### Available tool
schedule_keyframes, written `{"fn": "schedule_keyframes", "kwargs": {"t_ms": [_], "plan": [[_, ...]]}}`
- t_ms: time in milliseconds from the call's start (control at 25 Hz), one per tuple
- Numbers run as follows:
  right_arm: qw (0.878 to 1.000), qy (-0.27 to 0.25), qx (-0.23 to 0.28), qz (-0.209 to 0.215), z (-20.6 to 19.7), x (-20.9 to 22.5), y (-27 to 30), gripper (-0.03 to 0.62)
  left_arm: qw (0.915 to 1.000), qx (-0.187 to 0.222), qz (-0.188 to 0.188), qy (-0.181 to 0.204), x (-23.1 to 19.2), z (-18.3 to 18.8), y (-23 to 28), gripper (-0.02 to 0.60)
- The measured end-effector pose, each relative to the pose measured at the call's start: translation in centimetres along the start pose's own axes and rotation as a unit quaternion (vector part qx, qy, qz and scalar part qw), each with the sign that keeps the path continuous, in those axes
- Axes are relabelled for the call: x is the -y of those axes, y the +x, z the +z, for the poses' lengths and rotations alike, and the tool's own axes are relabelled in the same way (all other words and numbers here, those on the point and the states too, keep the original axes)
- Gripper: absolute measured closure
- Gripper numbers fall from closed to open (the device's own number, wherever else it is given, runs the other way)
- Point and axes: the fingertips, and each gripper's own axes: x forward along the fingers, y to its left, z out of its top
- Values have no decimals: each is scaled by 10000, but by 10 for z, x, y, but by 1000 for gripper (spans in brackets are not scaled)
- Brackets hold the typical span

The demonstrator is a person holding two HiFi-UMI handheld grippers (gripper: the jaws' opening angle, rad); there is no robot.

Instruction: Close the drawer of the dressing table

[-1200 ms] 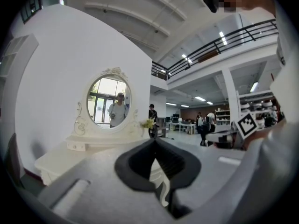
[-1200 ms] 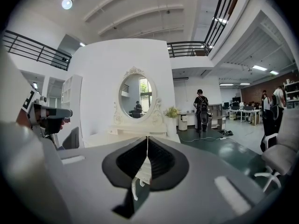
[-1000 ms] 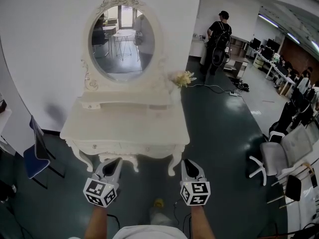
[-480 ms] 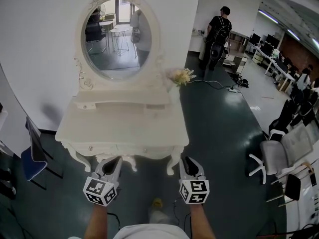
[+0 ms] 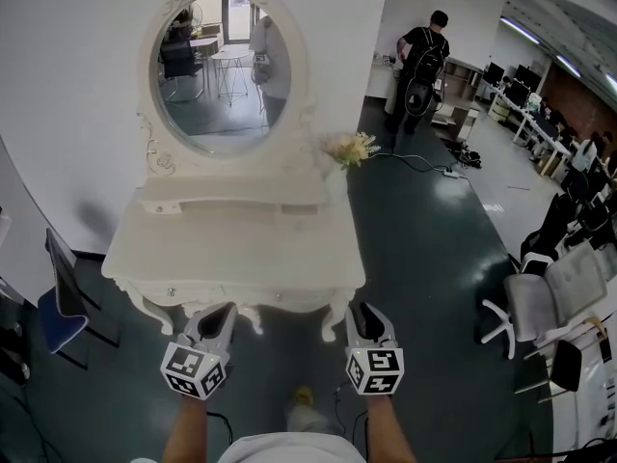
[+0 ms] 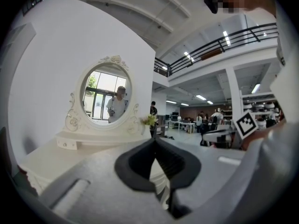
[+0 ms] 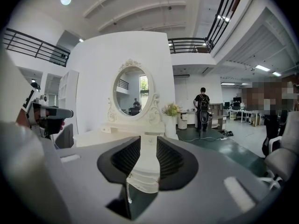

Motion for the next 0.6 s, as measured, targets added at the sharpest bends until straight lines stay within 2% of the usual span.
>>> {"fn": "schedule_keyframes", "kwargs": {"t_ms": [600], "plan": [[9998, 56, 9, 204, 38, 61, 100, 502, 9997, 8, 214, 95, -31, 35, 107, 581]]}}
